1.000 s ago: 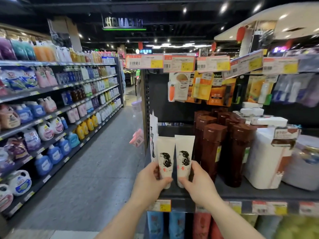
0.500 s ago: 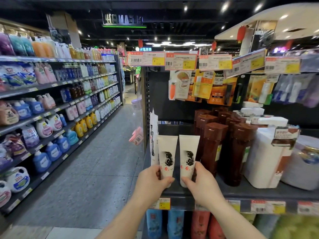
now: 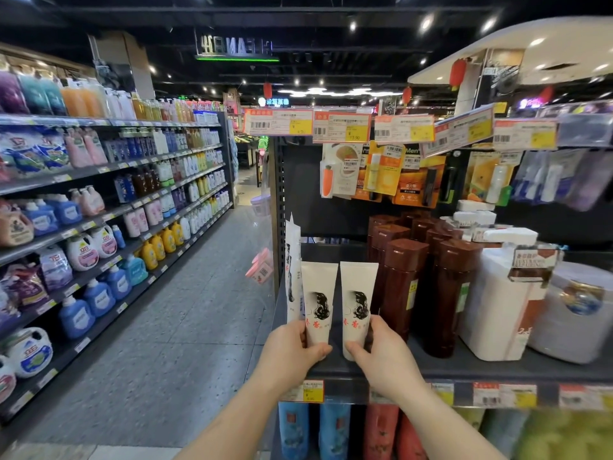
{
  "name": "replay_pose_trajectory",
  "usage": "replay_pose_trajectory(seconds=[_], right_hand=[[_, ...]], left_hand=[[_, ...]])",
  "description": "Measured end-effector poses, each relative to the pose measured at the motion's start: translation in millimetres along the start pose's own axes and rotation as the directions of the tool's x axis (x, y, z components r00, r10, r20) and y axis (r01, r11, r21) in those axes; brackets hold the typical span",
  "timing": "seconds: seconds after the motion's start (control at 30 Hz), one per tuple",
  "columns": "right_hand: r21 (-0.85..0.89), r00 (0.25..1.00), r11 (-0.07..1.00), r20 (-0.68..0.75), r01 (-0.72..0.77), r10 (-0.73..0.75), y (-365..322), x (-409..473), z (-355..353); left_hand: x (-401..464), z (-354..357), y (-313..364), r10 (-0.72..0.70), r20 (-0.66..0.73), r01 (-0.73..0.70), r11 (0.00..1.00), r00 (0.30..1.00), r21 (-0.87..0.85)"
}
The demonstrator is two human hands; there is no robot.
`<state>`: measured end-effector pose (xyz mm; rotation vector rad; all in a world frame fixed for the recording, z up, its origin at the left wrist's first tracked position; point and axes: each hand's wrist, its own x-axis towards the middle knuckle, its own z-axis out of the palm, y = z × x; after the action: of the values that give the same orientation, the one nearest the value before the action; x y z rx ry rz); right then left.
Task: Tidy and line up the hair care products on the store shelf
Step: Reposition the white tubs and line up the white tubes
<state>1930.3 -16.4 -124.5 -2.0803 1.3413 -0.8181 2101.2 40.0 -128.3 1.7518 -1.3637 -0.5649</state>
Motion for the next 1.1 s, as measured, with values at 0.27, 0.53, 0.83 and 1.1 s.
replay_pose_trajectory(seconds=[0.27,0.53,0.83,1.1], right_hand=[[-0.023,1.0,1.0,-0.015,-0.013,0.013,5.4,0.8,2.7],[-0.013,0.999,0.999,-0.007,-0.036,0.036,6.2,2.9,2.1],[-0.07,1.0,0.997,0.013,-0.019,0.02,1.4,3.0,1.7],[-0.068,1.0,0.997,-0.006,-0.021,0.021,0.6,-0.1,2.6]], left_hand=[[-1.0,1.6,5.9,0.006,-0.009,-0.005,0.999,1.0,0.042],[-0.9,0.1,4.4,0.004,0.005,-0.004,0.999,1.0,0.035],[-0.8,0.5,2.0,0.017,-0.028,-0.015,0.997,0.999,0.077],[-2.3,1.5,3.6,0.022,-0.052,-0.016,0.994,0.998,0.106]])
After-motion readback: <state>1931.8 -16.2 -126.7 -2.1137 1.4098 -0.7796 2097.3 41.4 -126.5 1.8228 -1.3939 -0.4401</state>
